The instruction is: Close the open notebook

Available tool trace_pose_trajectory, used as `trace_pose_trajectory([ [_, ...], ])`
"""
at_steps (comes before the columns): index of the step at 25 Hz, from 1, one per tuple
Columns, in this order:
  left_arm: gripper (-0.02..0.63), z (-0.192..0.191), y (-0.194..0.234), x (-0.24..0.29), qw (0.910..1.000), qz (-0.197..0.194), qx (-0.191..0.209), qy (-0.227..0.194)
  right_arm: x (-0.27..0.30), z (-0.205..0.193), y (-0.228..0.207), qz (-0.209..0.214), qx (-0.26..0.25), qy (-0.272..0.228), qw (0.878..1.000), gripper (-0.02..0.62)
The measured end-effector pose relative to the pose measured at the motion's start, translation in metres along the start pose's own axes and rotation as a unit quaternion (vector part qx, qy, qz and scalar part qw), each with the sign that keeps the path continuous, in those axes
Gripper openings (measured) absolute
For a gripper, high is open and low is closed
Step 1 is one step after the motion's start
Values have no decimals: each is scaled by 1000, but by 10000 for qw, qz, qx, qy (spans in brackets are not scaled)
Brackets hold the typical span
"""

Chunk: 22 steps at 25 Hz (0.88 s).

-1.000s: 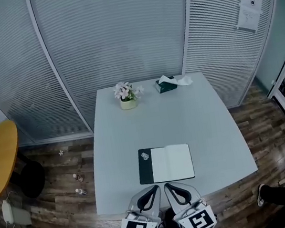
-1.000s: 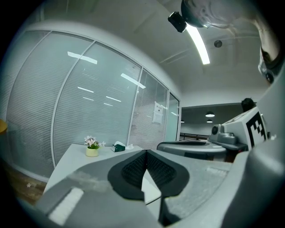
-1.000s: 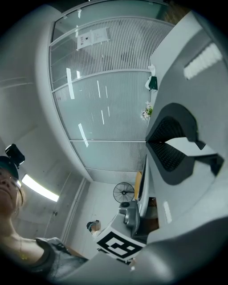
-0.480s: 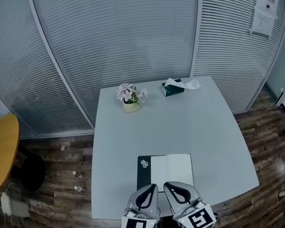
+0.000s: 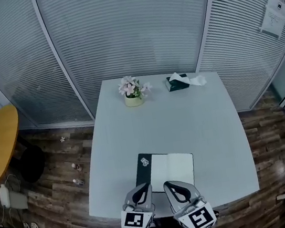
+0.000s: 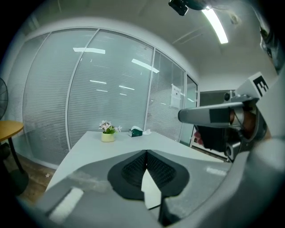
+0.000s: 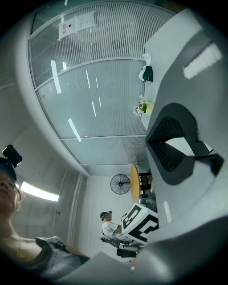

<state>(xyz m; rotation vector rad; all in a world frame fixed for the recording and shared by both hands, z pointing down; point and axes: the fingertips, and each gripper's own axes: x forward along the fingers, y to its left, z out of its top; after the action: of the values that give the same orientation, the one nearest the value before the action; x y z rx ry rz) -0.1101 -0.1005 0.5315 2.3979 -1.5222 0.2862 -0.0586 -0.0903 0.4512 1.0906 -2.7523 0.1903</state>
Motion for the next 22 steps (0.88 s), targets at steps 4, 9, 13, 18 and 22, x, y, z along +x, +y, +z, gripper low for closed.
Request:
trace_pose_trajectory([
  [4,3,-30,17,9,9992,173,-36,364,2,-8,-5,1,-47,21,10000,2],
  [9,4,-63,36,24,9966,313,-121,757,3,-14,-16,-31,-22,144,9999,2],
  [13,18,-97,47,34,9922,367,-129,1183,1,-20,-24,-97,4,202,9997,2],
  [18,46,-148,60,46,9821,464,24,1827,-3,-24,-40,-216,33,246,9995,2],
  [22,85,-180,69,52,9743,553,-101,2181,-6,-30,-49,-282,74,312,9991,2],
])
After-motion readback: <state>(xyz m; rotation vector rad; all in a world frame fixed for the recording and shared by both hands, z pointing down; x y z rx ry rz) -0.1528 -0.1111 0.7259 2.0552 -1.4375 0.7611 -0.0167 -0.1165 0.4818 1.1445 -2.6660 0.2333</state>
